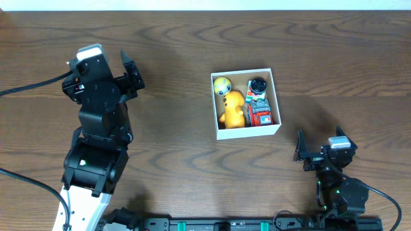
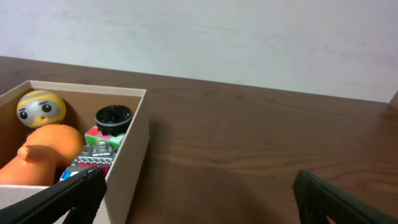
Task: Pack container
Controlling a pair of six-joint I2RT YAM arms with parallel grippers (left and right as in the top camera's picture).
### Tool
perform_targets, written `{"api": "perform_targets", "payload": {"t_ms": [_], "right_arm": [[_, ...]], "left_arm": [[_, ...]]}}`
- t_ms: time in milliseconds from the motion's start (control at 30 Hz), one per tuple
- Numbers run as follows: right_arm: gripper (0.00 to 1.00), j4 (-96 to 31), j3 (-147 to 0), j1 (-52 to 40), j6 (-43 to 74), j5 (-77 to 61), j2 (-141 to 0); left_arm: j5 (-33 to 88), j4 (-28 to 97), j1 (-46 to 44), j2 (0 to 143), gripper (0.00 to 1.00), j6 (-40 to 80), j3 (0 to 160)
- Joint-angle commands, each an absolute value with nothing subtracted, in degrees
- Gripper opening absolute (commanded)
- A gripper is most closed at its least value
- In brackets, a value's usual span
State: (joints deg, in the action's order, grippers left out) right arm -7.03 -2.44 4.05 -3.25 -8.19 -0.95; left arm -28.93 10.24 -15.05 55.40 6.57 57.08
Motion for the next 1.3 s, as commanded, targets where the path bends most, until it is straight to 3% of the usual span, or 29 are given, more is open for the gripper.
{"api": "perform_targets", "payload": {"t_ms": [0, 267, 567, 867, 1033, 1267], "right_arm": [[0.99, -7.0, -1.9, 4.4, -3.9, -8.4, -0.3], [0.99, -7.0, -1.9, 4.4, -3.9, -8.4, -0.3], [0.99, -7.0, -1.9, 4.4, -3.9, -8.4, -0.3], [0.99, -7.0, -1.9, 4.4, -3.9, -8.4, -0.3], [0.99, -7.0, -1.9, 4.4, -3.9, -8.4, -0.3], [0.99, -7.0, -1.9, 4.4, -3.9, -8.4, -0.3]], "left_arm": [[-29.6, 10.3, -14.7, 55.4, 0.98, 6.2, 58.0], [-29.6, 12.6, -14.7, 54.3, 0.98, 6.2, 58.0], [-28.7, 25.3, -11.2, 37.5, 0.98, 6.3, 55.9], [-12.3, 38.4, -3.0, 18.6, 0.98, 6.3, 54.1], [-5.5, 39.2, 0.0, 12.0, 0.98, 6.3, 49.6], [-4.9, 36.6, 1.1, 5.3, 0.98, 9.8, 38.0]]}}
